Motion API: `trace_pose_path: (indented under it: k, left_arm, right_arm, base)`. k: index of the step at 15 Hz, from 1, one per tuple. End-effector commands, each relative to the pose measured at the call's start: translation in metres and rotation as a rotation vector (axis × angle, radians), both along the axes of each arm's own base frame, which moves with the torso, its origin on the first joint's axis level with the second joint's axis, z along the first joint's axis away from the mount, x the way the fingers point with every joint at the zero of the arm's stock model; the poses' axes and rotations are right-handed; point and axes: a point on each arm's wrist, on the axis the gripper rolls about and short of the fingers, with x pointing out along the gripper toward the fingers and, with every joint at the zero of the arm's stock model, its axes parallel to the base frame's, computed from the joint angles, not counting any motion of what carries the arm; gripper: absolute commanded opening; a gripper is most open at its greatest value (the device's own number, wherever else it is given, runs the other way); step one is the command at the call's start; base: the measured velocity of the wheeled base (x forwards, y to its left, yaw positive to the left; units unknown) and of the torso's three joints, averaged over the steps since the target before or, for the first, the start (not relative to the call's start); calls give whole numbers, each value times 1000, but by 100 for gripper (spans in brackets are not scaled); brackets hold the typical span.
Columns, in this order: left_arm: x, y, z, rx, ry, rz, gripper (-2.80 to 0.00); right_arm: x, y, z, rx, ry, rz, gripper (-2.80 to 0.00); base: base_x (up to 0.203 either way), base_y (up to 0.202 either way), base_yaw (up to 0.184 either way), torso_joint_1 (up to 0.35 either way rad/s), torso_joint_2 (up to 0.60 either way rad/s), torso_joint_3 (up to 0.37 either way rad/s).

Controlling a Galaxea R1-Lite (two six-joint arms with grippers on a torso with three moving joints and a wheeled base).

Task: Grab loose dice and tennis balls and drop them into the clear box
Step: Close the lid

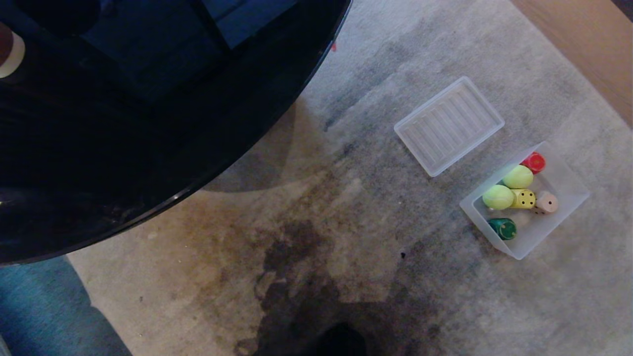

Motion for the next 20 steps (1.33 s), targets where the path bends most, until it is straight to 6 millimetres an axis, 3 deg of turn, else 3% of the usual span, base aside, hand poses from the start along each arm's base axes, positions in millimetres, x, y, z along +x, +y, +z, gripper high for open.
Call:
trace_pose_path:
  k: [1,16,20]
  left_arm:
    - [0,0,0,-1,1,-1,-280]
    - [0,0,0,-1,1,0,-280]
    - [0,0,0,1,1,-1,-280]
  right_arm:
    - [0,0,0,0,3,-1,-280]
    - [0,0,0,0,3,1,-280]
    - [0,0,0,0,3,0,-280]
  base:
    - [0,0,0,0,0,0]
    - [0,0,0,0,0,0]
    - [155,0,0,2,1,1]
